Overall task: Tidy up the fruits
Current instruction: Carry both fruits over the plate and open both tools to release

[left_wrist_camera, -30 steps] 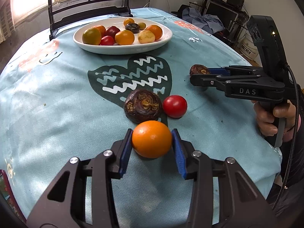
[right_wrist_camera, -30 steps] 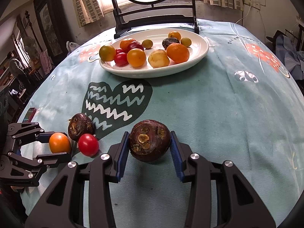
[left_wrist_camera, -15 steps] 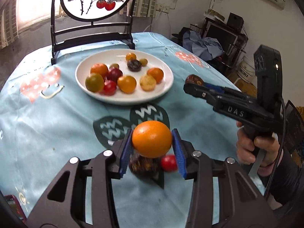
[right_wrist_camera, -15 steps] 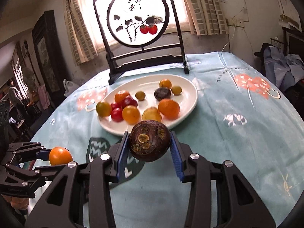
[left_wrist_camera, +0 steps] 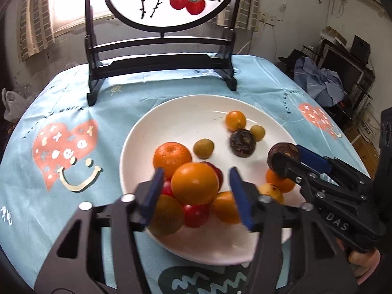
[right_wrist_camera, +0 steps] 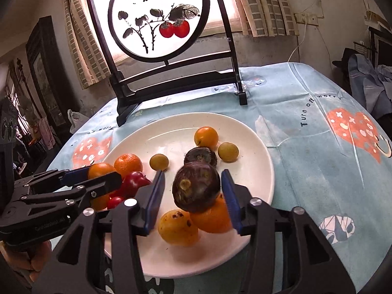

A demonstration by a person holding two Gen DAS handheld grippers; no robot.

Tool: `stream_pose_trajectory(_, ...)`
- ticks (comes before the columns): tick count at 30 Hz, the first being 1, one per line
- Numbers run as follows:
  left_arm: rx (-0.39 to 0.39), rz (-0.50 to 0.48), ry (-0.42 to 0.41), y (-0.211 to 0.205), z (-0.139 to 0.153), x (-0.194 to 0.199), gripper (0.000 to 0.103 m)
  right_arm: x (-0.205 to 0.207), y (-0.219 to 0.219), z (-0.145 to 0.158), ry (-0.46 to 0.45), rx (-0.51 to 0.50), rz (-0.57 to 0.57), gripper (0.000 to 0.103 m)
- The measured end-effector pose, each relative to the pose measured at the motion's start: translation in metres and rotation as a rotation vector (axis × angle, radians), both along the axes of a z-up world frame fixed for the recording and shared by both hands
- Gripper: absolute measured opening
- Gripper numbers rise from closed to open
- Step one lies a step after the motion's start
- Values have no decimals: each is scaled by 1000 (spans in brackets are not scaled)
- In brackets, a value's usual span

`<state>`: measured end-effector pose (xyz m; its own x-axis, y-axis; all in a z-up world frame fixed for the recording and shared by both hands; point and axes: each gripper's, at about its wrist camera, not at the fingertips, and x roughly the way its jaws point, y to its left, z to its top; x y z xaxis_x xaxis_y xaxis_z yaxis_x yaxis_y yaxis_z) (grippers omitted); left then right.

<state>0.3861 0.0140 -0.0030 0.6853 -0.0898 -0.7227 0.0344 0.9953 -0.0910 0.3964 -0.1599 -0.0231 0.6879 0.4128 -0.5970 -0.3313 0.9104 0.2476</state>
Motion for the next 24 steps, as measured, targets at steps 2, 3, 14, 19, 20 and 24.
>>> stream_pose_trajectory(2, -1, 17, -27, 1, 6, -9, 89, -4, -1, 3, -17, -7, -4, 59)
stream_pose_trajectory(3, 2, 7, -36, 1, 10, -12, 90, -8, -2, 6, -28, -3, -4, 59)
stream_pose_trajectory(14, 70, 24, -64, -2, 24, -78, 99, -73, -14, 29, -66, 34, 93, 60)
stream_pose_trajectory(19, 53, 38, -56, 10, 9, -107, 99, -110, -9, 23, -45, -7, 202, 62)
stream_pose_trajectory(20, 70, 57, -54, 13, 5, -112, 100, -116, -7, 20, -37, -20, 228, 63)
stream_pose_trajectory(24, 73, 151, -3, 37, -15, -123, 100, -134, 7, 2, 5, -113, 272, 63)
